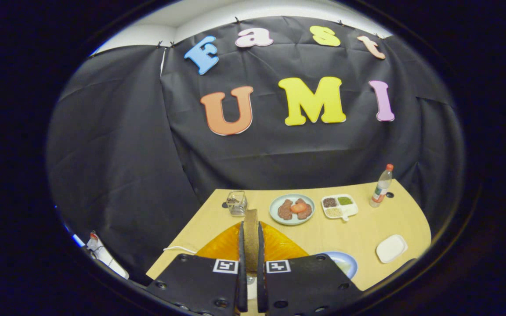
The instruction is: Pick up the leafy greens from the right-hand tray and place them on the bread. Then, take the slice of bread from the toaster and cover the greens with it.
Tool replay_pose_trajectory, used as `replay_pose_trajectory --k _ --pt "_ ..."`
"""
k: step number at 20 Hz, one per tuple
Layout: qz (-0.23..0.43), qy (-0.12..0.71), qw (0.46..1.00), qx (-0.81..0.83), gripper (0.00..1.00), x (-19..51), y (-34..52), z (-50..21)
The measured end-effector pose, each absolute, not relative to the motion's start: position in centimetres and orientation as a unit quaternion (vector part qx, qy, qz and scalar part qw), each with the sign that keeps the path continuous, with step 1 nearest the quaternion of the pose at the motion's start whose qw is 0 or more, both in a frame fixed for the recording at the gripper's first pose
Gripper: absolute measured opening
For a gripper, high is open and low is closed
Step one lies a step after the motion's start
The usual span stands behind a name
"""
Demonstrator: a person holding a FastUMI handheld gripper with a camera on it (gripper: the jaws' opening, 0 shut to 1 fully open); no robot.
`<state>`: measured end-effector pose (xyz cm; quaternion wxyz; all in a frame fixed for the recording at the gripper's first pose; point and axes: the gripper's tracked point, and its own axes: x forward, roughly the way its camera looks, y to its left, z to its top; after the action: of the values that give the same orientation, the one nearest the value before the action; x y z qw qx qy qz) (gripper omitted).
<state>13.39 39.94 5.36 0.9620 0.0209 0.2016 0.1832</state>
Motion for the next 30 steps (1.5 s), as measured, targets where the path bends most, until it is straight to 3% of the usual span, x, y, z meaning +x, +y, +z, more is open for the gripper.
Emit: replay_pose_trajectory --k 5,11,19,30 --pt "0.15 0.194 0.969 0.03 0.08 14.0 33.2 4.2" --pt "0.134 0.245 0.959 0.039 0.08 15.6 27.8 -4.5" --pt "0.194 0.295 0.932 0.082 0.08 16.3 26.9 -14.2" --pt "0.18 0.346 0.915 0.1 0.1 19.5 19.8 -22.3"
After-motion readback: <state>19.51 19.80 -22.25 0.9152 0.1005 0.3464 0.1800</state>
